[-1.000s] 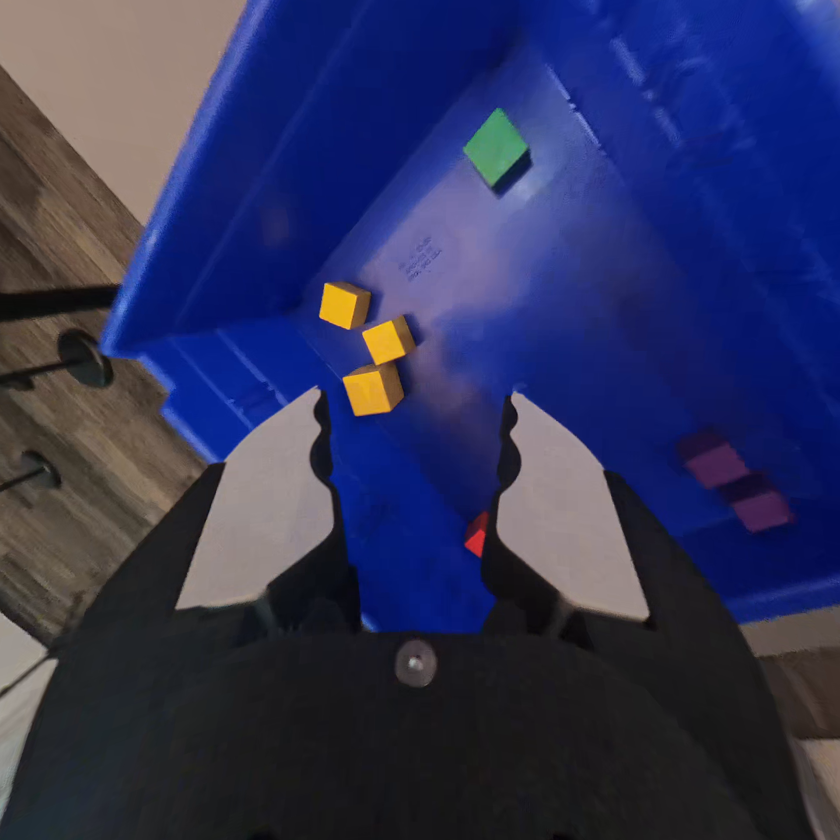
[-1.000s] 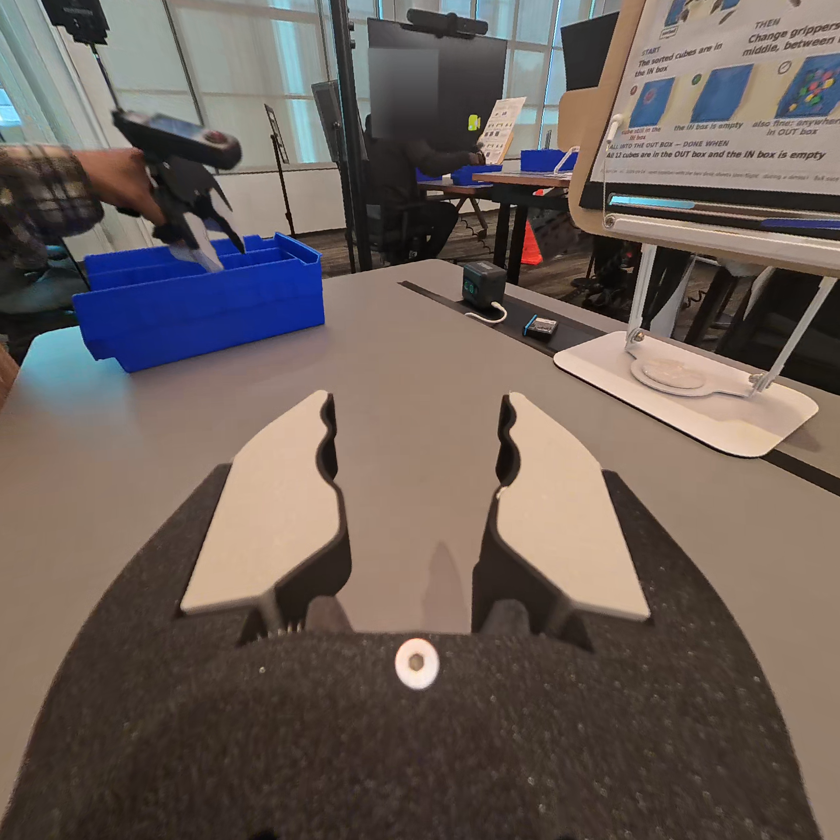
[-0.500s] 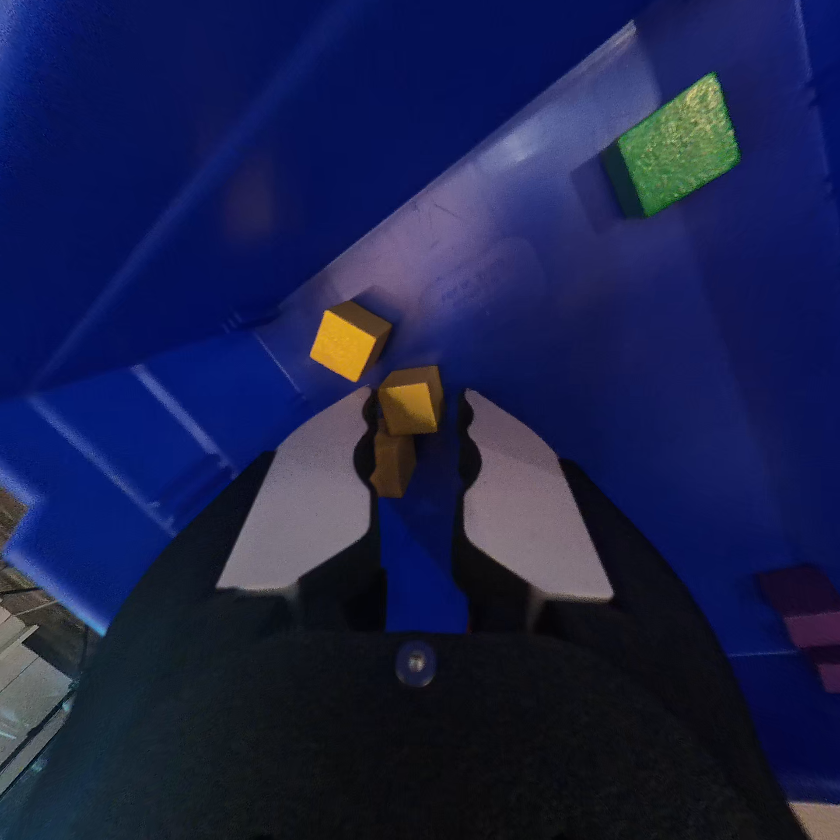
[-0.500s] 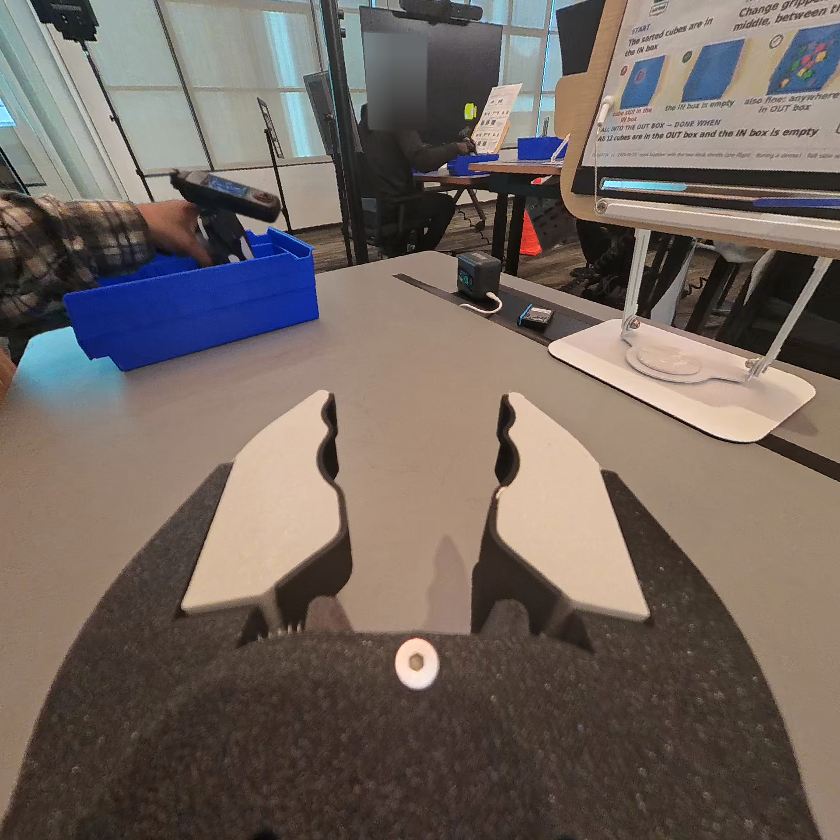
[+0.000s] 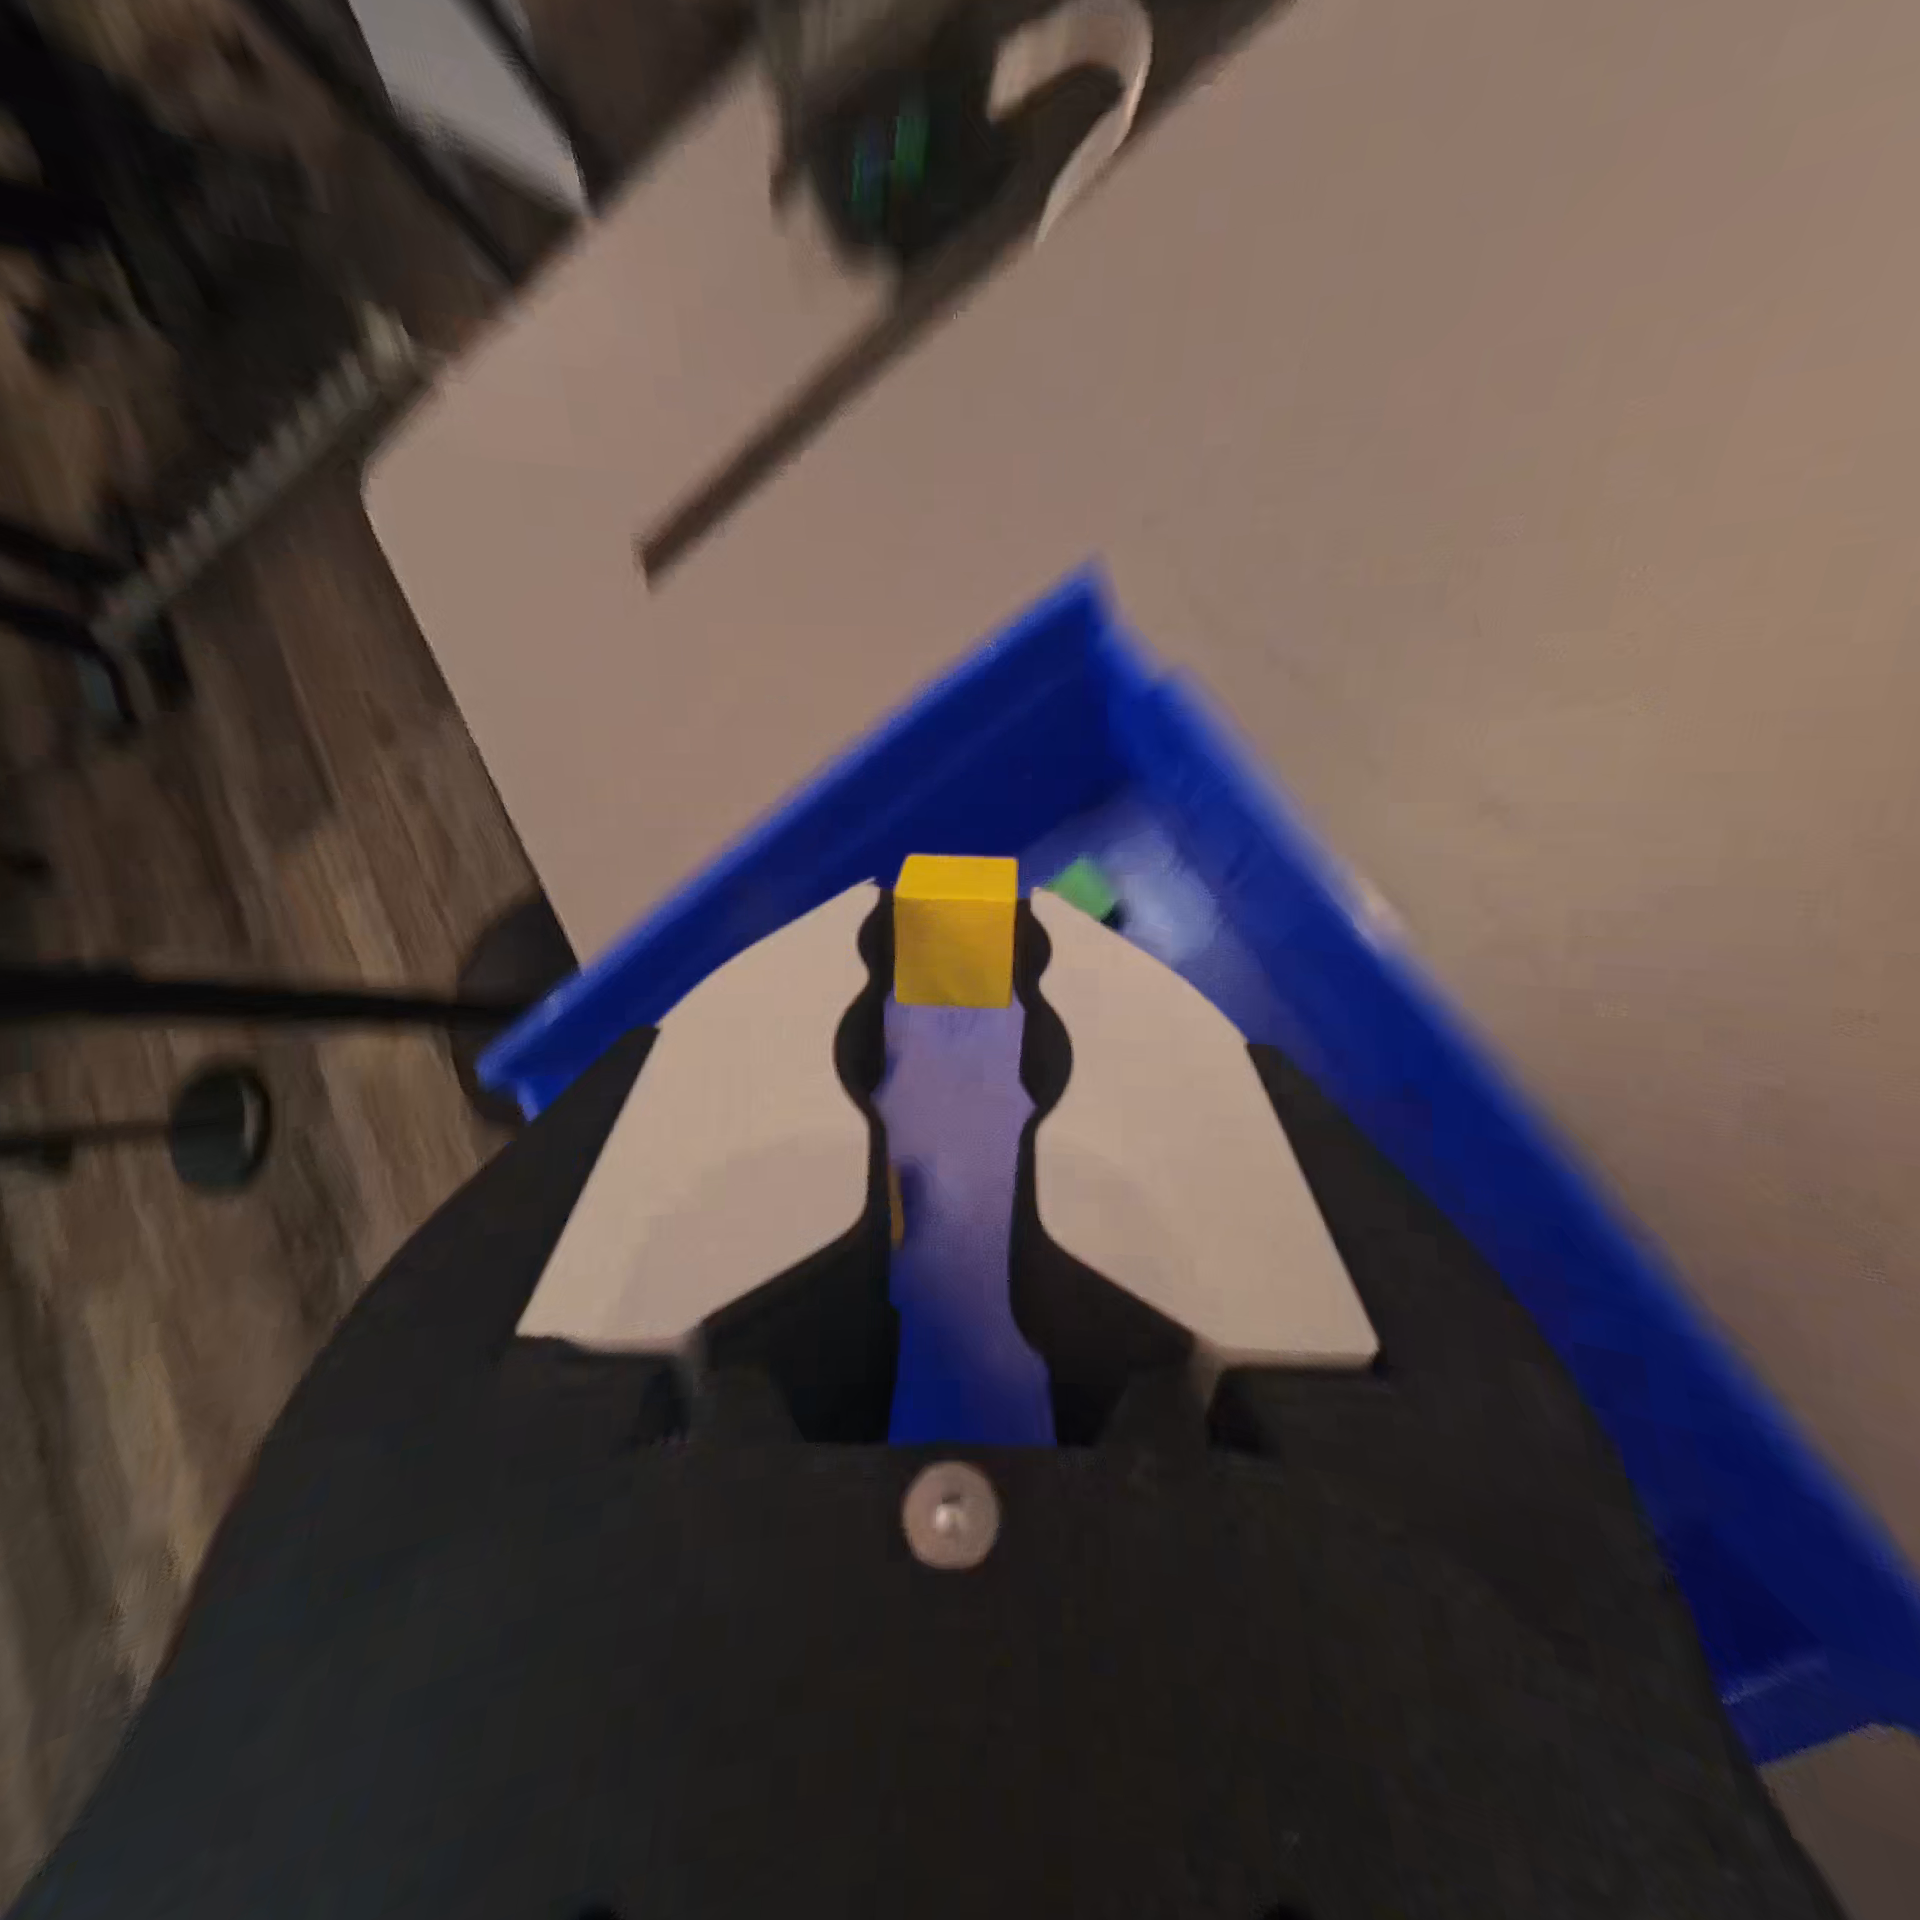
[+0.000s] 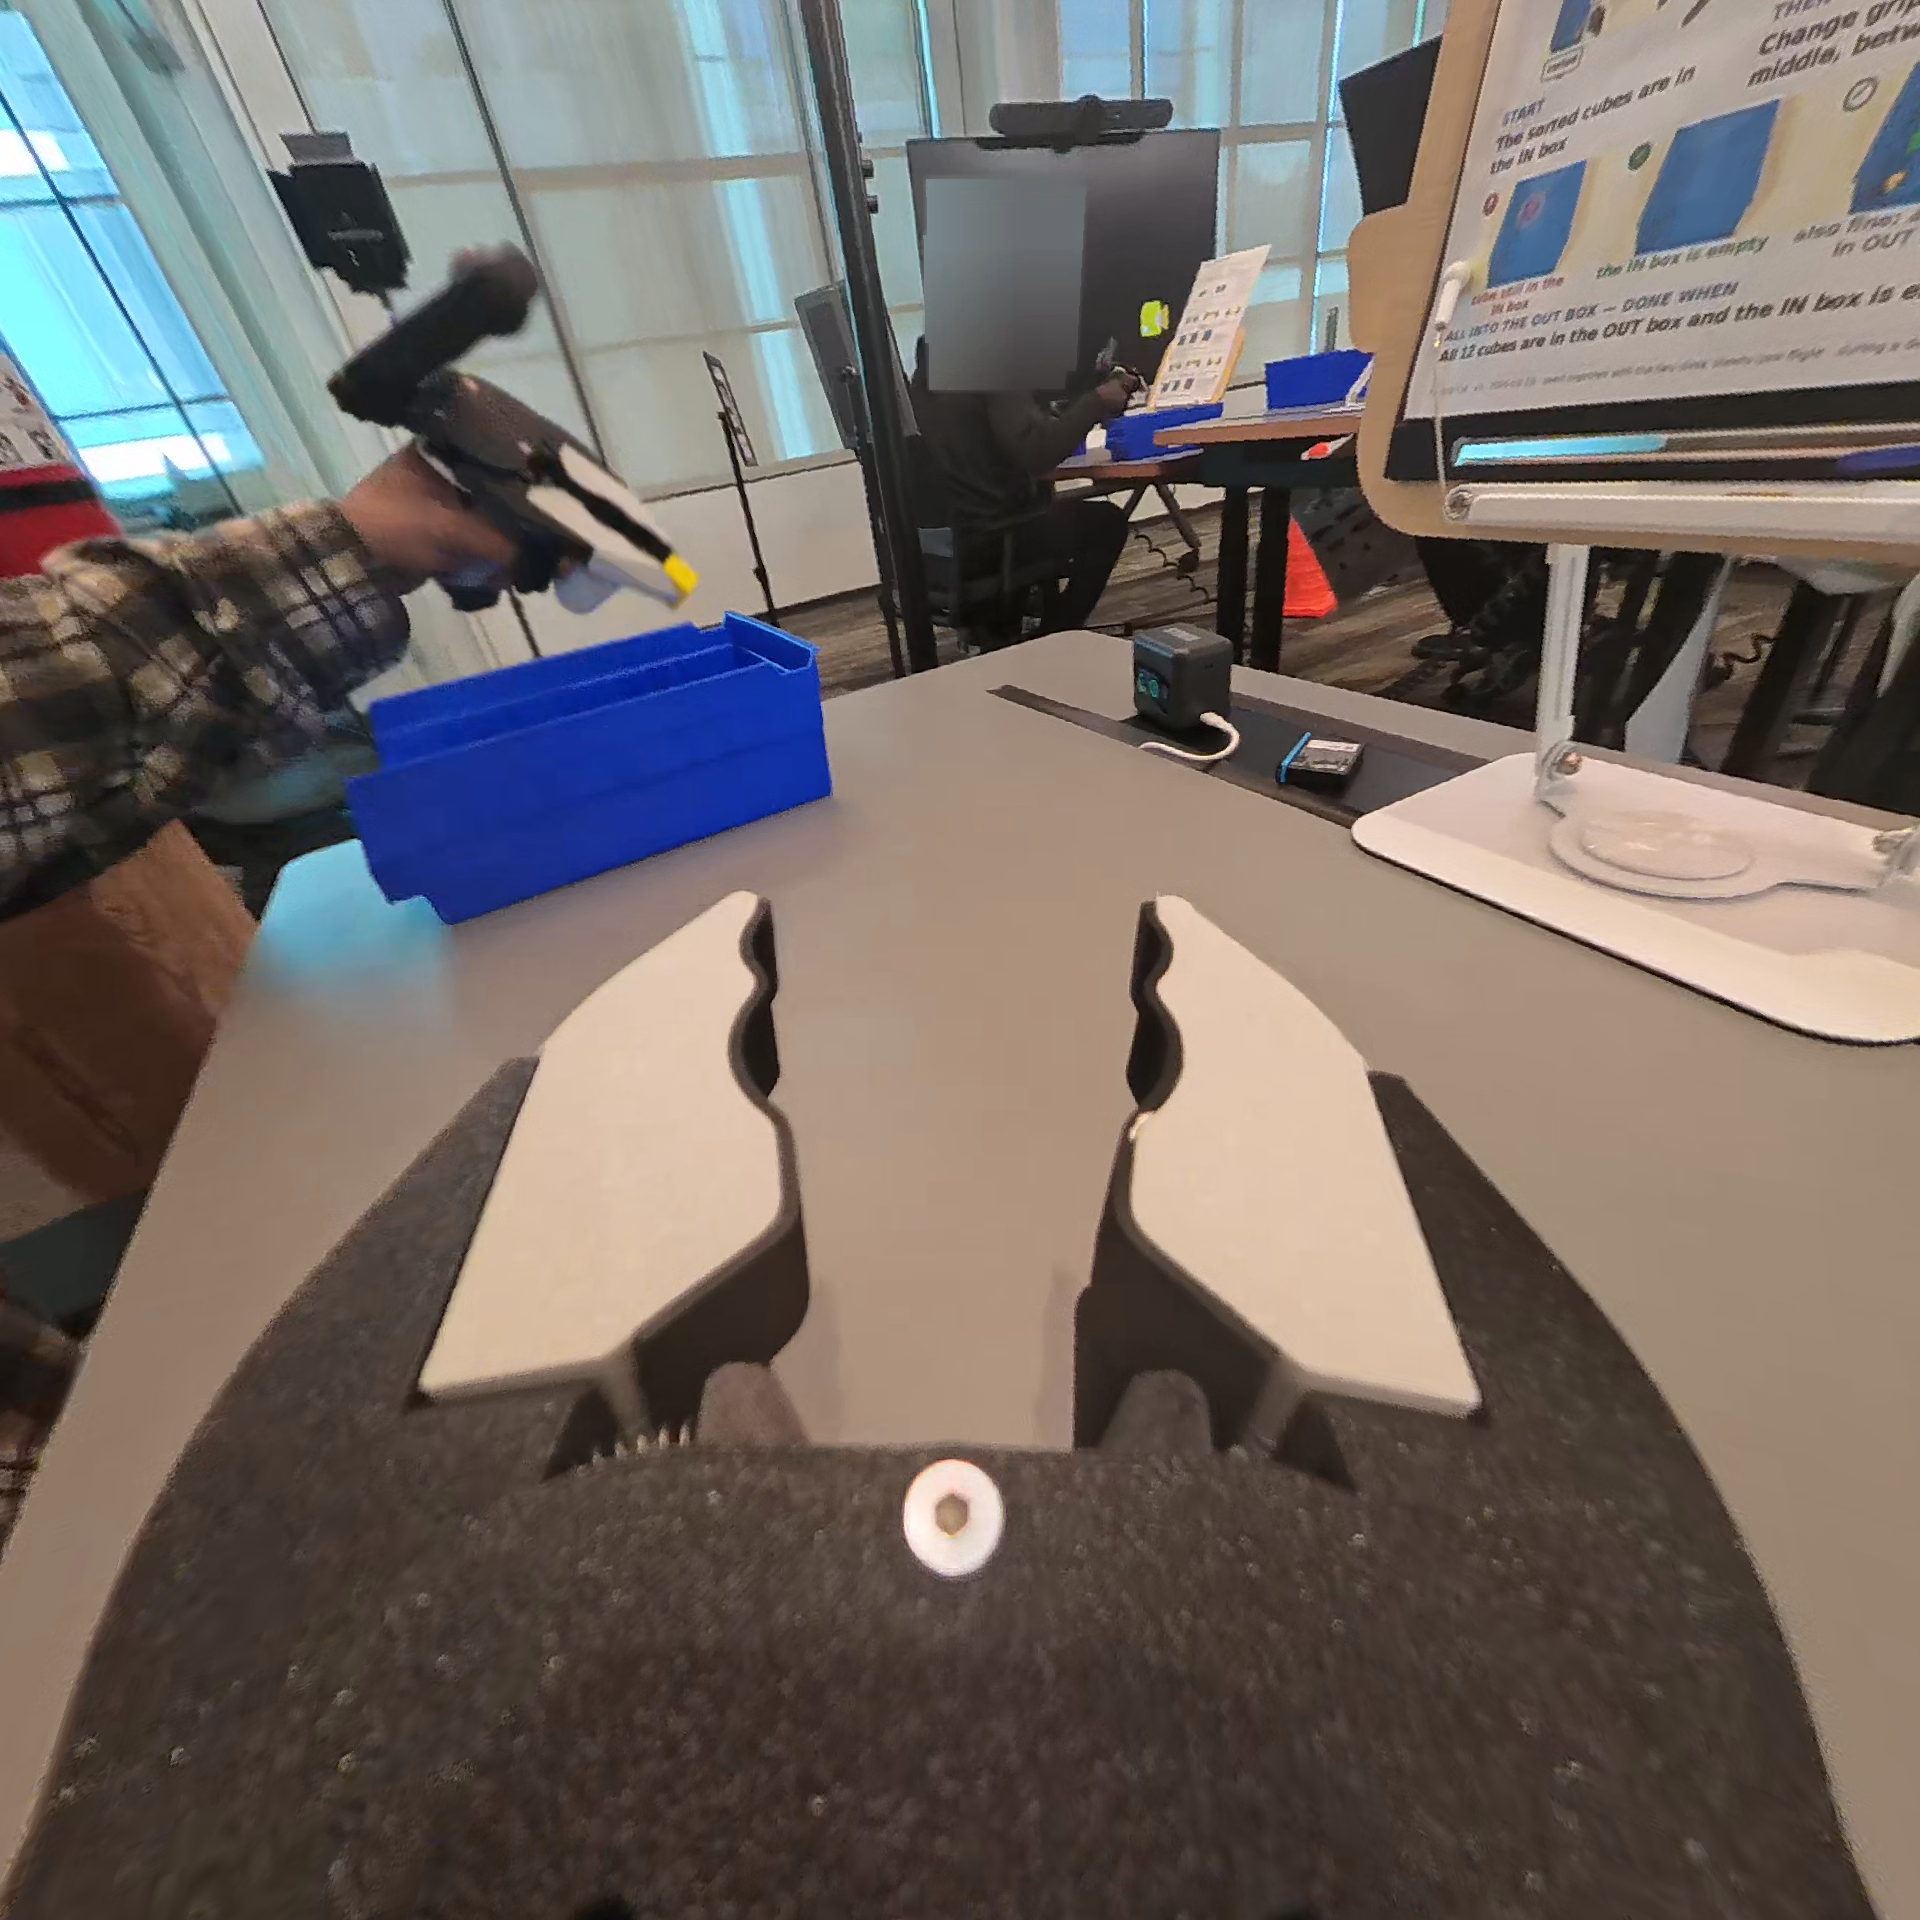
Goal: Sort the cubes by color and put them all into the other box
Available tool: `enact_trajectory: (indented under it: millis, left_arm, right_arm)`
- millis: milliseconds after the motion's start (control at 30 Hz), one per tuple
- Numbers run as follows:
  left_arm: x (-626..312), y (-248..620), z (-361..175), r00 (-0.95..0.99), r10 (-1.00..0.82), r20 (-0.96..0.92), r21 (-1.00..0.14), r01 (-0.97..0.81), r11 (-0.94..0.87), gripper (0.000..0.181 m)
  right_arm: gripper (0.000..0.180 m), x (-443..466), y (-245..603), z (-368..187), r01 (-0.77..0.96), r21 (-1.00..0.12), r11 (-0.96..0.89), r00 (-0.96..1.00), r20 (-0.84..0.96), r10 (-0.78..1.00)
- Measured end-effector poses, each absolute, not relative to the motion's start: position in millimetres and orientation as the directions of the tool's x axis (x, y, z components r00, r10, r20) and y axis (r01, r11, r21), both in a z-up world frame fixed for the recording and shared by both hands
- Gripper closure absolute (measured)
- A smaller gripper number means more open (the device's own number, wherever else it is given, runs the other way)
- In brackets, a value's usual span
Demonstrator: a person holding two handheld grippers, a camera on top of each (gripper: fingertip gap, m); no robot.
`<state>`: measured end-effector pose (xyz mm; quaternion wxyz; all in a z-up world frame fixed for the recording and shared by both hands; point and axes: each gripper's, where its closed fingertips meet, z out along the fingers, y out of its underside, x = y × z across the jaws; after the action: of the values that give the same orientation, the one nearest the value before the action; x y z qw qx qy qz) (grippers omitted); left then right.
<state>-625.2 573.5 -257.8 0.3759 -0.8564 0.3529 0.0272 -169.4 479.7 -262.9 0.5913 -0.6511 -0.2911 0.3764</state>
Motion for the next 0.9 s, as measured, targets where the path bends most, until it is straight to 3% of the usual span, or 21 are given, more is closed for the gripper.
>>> enact_trajectory:
  millis: [67,167,300,400,467,833,900]
  left_arm:
    - [-565.0,560.0,-215.4,0.684,-0.648,-0.335,-0.749,-0.611,-0.258,0.159]
    - [-461.2,519.5,-174.9,0.542,-0.740,-0.399,-0.846,-0.529,0.068,0.160]
    - [-333.7,453.0,-167.8,0.334,-0.835,-0.437,-0.891,-0.290,0.350,0.160]
    - [-265.5,418.1,-182.4,0.208,-0.883,-0.422,-0.907,-0.118,0.405,0.159]
    - [-233.0,404.1,-194.6,0.147,-0.901,-0.407,-0.913,-0.046,0.405,0.160]
    - [-173.3,372.7,-222.1,0.024,-0.908,-0.419,-0.908,-0.007,0.419,0.160]
    - [-171.9,372.7,-221.2,0.037,-0.904,-0.426,-0.904,-0.004,0.427,0.160]
  right_arm:
    - [0.111,-173.3,478.1,-262.4,-0.101,-0.978,-0.180,0.516,-0.207,0.832]
    - [0.110,-184.2,470.2,-259.6,-0.184,-0.930,-0.318,0.404,-0.366,0.838]
    - [0.111,-204.2,439.5,-244.4,-0.244,-0.740,-0.626,0.084,-0.659,0.747]
    - [0.113,-210.3,411.8,-221.8,-0.213,-0.517,-0.829,-0.198,-0.808,0.555]
    - [0.117,-209.9,400.1,-216.4,-0.180,-0.439,-0.880,-0.258,-0.842,0.473]
    - [0.133,-194.4,379.2,-221.2,-0.146,-0.424,-0.894,-0.177,-0.878,0.445]
    - [0.148,-195.8,374.9,-220.3,-0.133,-0.419,-0.898,-0.200,-0.876,0.438]
